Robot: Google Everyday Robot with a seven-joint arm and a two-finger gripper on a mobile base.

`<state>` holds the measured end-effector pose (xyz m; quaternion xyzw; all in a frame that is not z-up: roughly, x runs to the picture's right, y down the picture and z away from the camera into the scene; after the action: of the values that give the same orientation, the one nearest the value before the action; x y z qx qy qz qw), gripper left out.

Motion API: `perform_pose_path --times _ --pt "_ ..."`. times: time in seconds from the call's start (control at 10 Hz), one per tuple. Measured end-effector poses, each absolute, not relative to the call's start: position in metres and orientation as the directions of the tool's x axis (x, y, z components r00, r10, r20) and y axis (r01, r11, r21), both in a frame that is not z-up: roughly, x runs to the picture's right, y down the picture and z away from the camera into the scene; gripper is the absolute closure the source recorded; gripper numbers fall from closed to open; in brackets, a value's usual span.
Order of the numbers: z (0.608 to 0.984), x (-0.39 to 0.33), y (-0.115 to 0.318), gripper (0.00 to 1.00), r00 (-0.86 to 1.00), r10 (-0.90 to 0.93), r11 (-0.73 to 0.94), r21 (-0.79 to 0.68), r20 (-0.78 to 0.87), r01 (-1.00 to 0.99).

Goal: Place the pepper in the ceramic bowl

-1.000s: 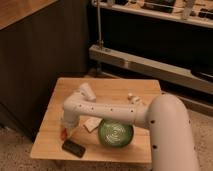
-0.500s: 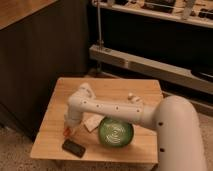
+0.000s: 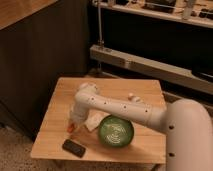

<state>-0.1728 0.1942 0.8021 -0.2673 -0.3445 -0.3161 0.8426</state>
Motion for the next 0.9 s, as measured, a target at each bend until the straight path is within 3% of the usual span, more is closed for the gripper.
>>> perform_pose_path --times 0.9 --pt "0.804 -0.091 0.164 0.97 0.615 -0.279 0.712 -0.271 0.737 0.648"
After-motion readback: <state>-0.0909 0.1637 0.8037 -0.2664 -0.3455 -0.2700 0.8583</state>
